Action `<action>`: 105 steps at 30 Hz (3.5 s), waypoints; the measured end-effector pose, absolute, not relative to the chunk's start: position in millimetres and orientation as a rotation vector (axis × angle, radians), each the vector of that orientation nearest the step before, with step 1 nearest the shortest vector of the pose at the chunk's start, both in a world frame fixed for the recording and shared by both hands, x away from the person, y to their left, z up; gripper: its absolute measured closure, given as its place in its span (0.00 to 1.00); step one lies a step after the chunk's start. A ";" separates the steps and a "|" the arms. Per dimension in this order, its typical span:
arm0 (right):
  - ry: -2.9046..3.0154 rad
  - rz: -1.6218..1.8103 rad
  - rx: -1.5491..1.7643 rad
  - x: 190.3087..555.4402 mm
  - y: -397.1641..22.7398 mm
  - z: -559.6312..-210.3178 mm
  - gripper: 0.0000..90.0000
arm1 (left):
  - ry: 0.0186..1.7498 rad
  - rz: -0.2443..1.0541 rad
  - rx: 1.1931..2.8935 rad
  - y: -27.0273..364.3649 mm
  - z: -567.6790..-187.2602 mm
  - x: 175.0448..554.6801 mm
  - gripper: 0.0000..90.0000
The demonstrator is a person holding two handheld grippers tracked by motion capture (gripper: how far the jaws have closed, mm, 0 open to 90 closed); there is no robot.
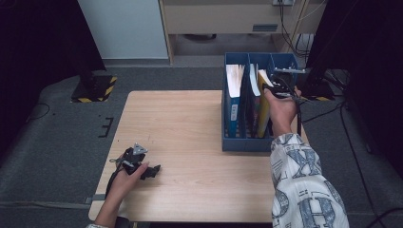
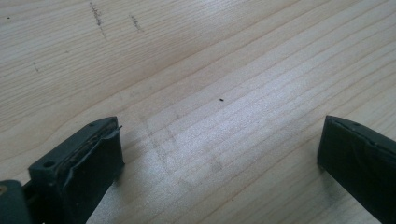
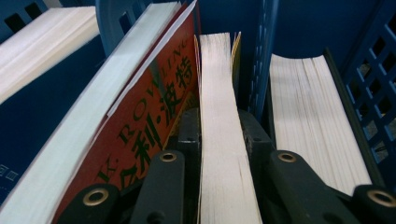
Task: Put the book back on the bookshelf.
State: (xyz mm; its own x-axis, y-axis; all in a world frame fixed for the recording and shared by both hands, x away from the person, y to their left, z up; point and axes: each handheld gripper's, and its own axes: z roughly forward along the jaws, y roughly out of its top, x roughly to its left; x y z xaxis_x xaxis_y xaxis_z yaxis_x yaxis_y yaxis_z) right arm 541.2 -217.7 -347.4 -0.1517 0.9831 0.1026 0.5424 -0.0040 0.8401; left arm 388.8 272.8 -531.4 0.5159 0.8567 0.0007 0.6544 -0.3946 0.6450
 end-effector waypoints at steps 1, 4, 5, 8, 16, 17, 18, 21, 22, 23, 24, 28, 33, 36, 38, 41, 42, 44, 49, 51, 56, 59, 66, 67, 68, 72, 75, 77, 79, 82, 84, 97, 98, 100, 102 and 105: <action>1.740 1.057 1.580 541.3 -217.9 -348.1 0.83 | 1.227 0.449 2.172 272.7 -531.4 388.8 0.00; 1.741 1.059 1.589 541.3 -218.5 -349.5 0.82 | 1.228 0.449 2.171 272.5 -531.5 388.9 0.00; 1.741 1.059 1.589 541.3 -218.5 -349.5 0.82 | 1.228 0.449 2.171 272.5 -531.5 388.9 0.00; 1.745 1.059 1.603 540.9 -218.1 -348.8 0.82 | 1.228 0.449 2.170 272.4 -531.5 388.9 0.00; 1.757 1.092 1.633 540.4 -215.8 -348.2 0.80 | 1.229 0.450 2.170 272.3 -531.5 388.9 0.00; 1.757 1.102 1.643 540.6 -215.8 -348.2 0.79 | 1.229 0.450 2.171 272.3 -531.4 388.9 0.00; 1.755 1.103 1.646 540.7 -215.9 -348.2 0.79 | 1.229 0.449 2.171 272.3 -531.4 388.9 0.00; 1.751 1.105 1.651 540.6 -216.4 -348.0 0.79 | 1.228 0.449 2.171 272.3 -531.5 388.9 0.00; 1.754 1.105 1.647 540.5 -216.9 -347.9 0.79 | 1.228 0.450 2.170 272.3 -531.5 388.9 0.00; 1.750 1.109 1.655 540.1 -217.2 -347.2 0.78 | 1.228 0.449 2.170 272.2 -531.5 388.9 0.00; 1.749 1.112 1.653 540.2 -217.7 -347.2 0.78 | 1.228 0.449 2.171 272.2 -531.5 388.9 0.00; 1.744 1.125 1.655 539.6 -217.8 -345.5 0.78 | 1.229 0.449 2.170 272.0 -531.5 389.0 0.00; 1.757 1.123 1.644 539.3 -216.7 -345.3 0.79 | 1.228 0.449 2.170 271.9 -531.5 389.0 0.00; 1.763 1.122 1.643 539.3 -216.2 -345.0 0.80 | 1.229 0.449 2.170 271.8 -531.4 389.0 0.00; 1.763 1.123 1.645 539.3 -215.3 -344.9 0.80 | 1.228 0.448 2.170 271.8 -531.5 389.0 0.00; 1.774 1.110 1.634 539.5 -213.8 -344.3 0.82 | 1.228 0.449 2.169 271.8 -531.6 389.0 0.00; 1.778 1.106 1.628 539.7 -213.5 -344.2 0.82 | 1.228 0.449 2.169 271.8 -531.5 389.0 0.00; 1.784 1.104 1.622 539.8 -212.9 -344.0 0.82 | 1.227 0.449 2.170 271.8 -531.5 389.0 0.00; 1.780 1.095 1.610 540.1 -213.3 -343.9 0.83 | 1.228 0.449 2.169 271.7 -531.5 389.0 0.00; 1.776 1.092 1.607 540.1 -213.7 -343.9 0.83 | 1.228 0.448 2.169 271.7 -531.5 389.0 0.00; 1.750 1.083 1.606 540.7 -215.7 -343.8 0.84 | 1.227 0.448 2.169 271.8 -531.6 389.1 0.00; 1.736 1.082 1.603 541.7 -217.1 -344.1 0.84 | 1.226 0.449 2.169 271.8 -531.6 389.0 0.00; 1.707 1.077 1.595 544.8 -218.6 -343.1 0.84 | 1.226 0.449 2.169 271.8 -531.7 389.0 0.00; 1.695 1.077 1.585 546.4 -218.3 -342.5 0.84 | 1.226 0.449 2.169 271.8 -531.7 389.0 0.00; 1.694 1.076 1.581 546.8 -218.1 -342.5 0.84 | 1.226 0.449 2.169 271.8 -531.7 389.0 0.00; 1.680 1.069 1.547 549.0 -215.3 -343.7 0.84 | 1.225 0.449 2.169 271.9 -531.7 389.1 0.00; 1.683 1.063 1.536 550.7 -213.9 -344.7 0.84 | 1.224 0.448 2.169 271.8 -531.6 389.2 0.00; 1.678 1.058 1.535 552.8 -213.5 -346.8 0.84 | 1.224 0.448 2.170 271.7 -531.6 389.3 0.00; 1.679 1.054 1.534 554.6 -213.6 -348.8 0.84 | 1.224 0.448 2.170 271.7 -531.6 389.4 0.00; 1.682 1.049 1.534 556.3 -213.4 -351.1 0.84 | 1.223 0.447 2.172 271.6 -531.6 389.6 0.00; 1.684 1.045 1.533 557.2 -212.9 -352.1 0.84 | 1.222 0.447 2.172 271.6 -531.6 389.7 0.00; 1.692 1.019 1.540 558.7 -209.0 -352.4 0.84 | 1.220 0.447 2.174 271.2 -531.5 390.0 0.00; 1.692 1.019 1.540 558.7 -209.0 -352.4 0.84 | 1.220 0.447 2.174 271.2 -531.5 390.0 0.00; 1.701 1.014 1.544 558.1 -208.8 -352.1 0.84 | 1.221 0.447 2.174 271.1 -531.5 390.1 0.00; 1.703 1.012 1.547 557.8 -208.5 -352.0 0.83 | 1.221 0.447 2.173 271.1 -531.5 390.0 0.00; 1.722 1.017 1.554 556.6 -207.6 -351.2 0.82 | 1.222 0.447 2.173 271.0 -531.5 390.0 0.00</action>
State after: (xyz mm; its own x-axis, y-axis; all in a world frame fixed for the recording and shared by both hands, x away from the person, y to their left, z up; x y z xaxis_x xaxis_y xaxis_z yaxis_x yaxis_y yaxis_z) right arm 556.6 -207.6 -351.2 -0.1351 0.9890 0.0598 0.5295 0.0211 0.8481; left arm 390.0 271.0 -531.5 0.5199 0.8542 -0.0002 0.6525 -0.3970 0.6455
